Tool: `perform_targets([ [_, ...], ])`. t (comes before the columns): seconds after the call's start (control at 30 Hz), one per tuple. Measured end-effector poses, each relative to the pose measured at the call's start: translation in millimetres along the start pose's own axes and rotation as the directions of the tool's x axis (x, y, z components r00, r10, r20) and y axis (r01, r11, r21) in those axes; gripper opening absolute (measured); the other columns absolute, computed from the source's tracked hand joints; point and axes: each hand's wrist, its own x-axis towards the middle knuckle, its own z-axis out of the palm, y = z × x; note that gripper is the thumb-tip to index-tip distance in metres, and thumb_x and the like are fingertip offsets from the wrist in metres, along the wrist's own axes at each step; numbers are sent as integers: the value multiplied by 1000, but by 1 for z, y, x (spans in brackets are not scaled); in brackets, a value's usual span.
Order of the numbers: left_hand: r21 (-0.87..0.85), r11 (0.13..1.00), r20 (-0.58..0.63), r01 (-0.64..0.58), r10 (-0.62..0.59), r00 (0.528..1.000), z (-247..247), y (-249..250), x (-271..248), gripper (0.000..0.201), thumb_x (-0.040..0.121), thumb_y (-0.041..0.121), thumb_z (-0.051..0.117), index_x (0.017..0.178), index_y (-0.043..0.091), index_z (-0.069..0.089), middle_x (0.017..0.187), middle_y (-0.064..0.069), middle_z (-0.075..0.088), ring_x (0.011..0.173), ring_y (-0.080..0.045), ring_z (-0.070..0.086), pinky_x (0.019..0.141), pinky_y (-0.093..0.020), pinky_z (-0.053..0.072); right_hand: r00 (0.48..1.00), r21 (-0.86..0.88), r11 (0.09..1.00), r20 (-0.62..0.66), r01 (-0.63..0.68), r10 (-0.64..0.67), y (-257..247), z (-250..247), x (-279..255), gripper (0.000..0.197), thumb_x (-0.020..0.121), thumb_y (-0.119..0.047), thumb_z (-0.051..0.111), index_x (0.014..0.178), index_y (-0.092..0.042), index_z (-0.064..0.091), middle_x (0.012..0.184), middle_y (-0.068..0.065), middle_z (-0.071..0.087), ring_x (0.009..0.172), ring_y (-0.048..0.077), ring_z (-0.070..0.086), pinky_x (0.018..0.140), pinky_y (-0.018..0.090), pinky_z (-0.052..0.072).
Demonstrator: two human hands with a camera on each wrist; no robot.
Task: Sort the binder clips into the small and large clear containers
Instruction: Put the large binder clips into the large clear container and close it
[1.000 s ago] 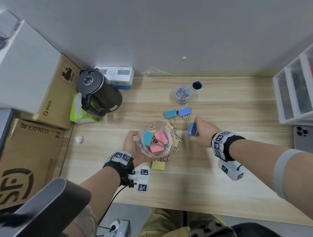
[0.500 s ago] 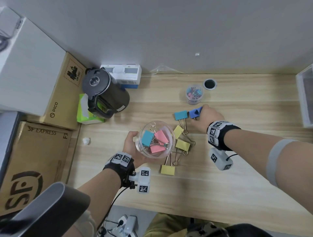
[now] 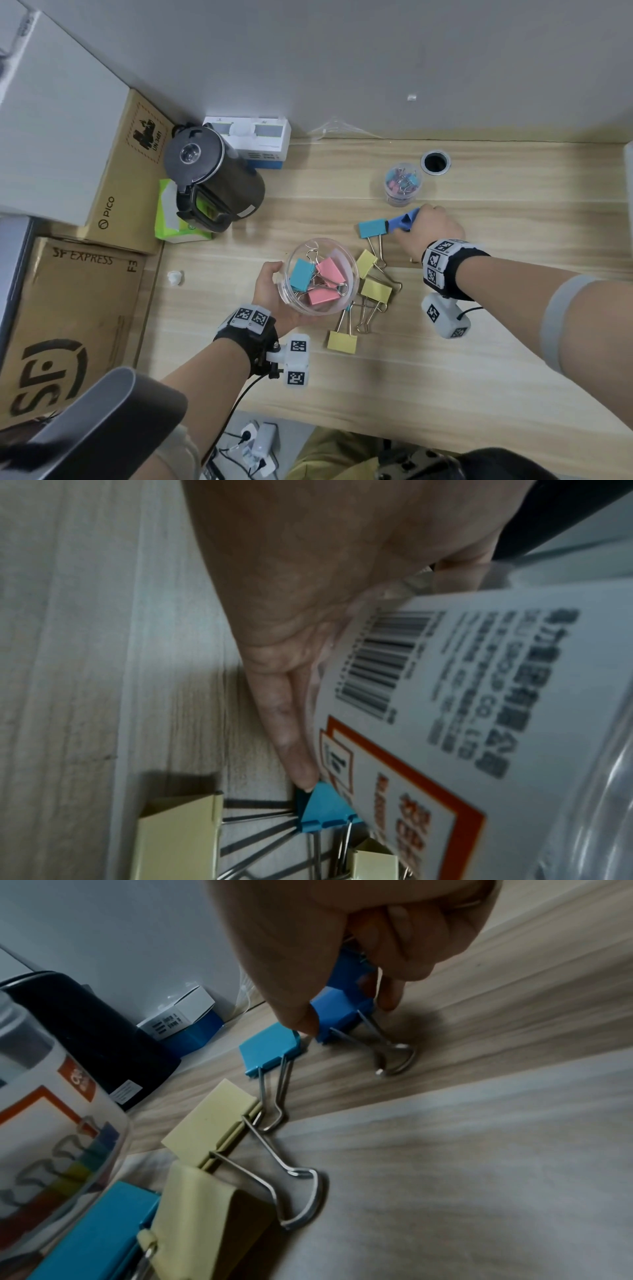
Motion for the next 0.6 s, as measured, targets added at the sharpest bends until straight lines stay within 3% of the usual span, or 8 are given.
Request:
perform_targets([
  [0.17, 12, 1000, 3, -5, 5, 1000, 1, -1, -2, 71, 87, 50, 46, 142, 6, 54, 136, -27, 61, 126, -46, 58, 92, -60, 54, 996, -14, 996, -2, 84, -84, 7, -2, -4, 62, 78, -57, 66, 115, -11, 48, 107, 9, 55, 92, 30, 60, 68, 33, 40],
  [0.3, 12, 999, 5, -29, 29, 1000, -2, -4, -6, 70, 88, 50, 44, 141, 5, 55, 136, -27, 62, 127, -46, 57, 89, -59, 55, 986, -18, 986, -9, 166, -166, 4, 0, -6, 59, 78, -55, 65, 121, -21, 42, 107, 9, 52, 84, 31, 57, 66, 34, 42],
  [0.43, -20, 999, -13, -35, 35, 999, -8, -13, -11, 71, 89, 51, 43, 142, 5, 54, 136, -28, 61, 127, -47, 56, 86, -59, 56, 986, -98, 981, 40, 166, -163, 5, 6, -5, 41, 85, -42, 65, 111, -22, 42, 106, 9, 53, 76, 29, 51, 64, 34, 42],
  [0.53, -22, 999, -21, -33, 32, 999, -7, -16, -17, 68, 90, 49, 43, 140, 5, 56, 133, -28, 63, 122, -45, 60, 81, -60, 58, 985, -102, 980, 39, 173, -170, 10, 6, -10, 26, 85, -31, 62, 97, -20, 41, 93, 4, 57, 74, 27, 52, 61, 32, 39],
  [0.6, -21, 1000, -18, -24, 23, 1000, -3, -17, -19, 70, 89, 50, 43, 141, 5, 55, 134, -28, 62, 123, -46, 59, 82, -61, 57, 984, -89, 980, 30, 175, -173, 17, 3, -14, 21, 86, -27, 60, 96, -19, 43, 83, 0, 52, 71, 27, 52, 58, 30, 37],
])
